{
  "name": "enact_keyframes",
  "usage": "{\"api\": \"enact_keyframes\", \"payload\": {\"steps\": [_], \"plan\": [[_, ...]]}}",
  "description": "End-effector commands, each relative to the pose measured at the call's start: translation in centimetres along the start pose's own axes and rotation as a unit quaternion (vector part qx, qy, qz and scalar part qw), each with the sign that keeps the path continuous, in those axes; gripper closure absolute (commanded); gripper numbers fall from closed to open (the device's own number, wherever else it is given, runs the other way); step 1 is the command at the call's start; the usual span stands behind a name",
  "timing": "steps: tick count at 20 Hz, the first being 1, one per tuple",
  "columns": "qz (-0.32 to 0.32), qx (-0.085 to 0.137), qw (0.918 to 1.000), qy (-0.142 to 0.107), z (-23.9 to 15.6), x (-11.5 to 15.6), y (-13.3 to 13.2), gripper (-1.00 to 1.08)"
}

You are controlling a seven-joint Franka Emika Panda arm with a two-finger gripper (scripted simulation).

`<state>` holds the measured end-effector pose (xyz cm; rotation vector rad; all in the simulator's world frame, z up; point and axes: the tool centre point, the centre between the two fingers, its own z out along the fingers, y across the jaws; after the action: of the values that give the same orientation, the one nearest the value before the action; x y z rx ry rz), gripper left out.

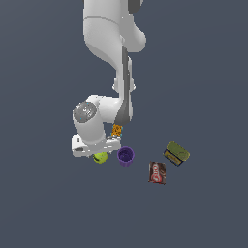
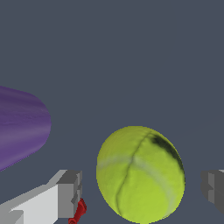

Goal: Pick up a designated object from a clutter of objects.

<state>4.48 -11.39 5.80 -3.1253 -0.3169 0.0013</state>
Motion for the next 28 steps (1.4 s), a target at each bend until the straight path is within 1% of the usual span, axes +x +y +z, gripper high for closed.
{"api": "enact_keyframes", "payload": {"steps": [1, 6, 7, 20, 24, 28], "plan": [[0.000, 0.000, 1.0000, 0.000, 1.0, 0.0, 0.0, -0.92], [0.000, 0.000, 1.0000, 0.000, 1.7, 0.1, 0.0, -0.92], [0.000, 0.000, 1.0000, 0.000, 1.7, 0.1, 0.0, 1.08], [0.000, 0.000, 1.0000, 0.001, 1.3, 0.1, -0.1, 1.08], [0.000, 0.000, 1.0000, 0.001, 0.2, 0.4, -0.9, 1.08], [0.000, 0.000, 1.0000, 0.001, -1.9, 0.9, -2.3, 1.08]]}}
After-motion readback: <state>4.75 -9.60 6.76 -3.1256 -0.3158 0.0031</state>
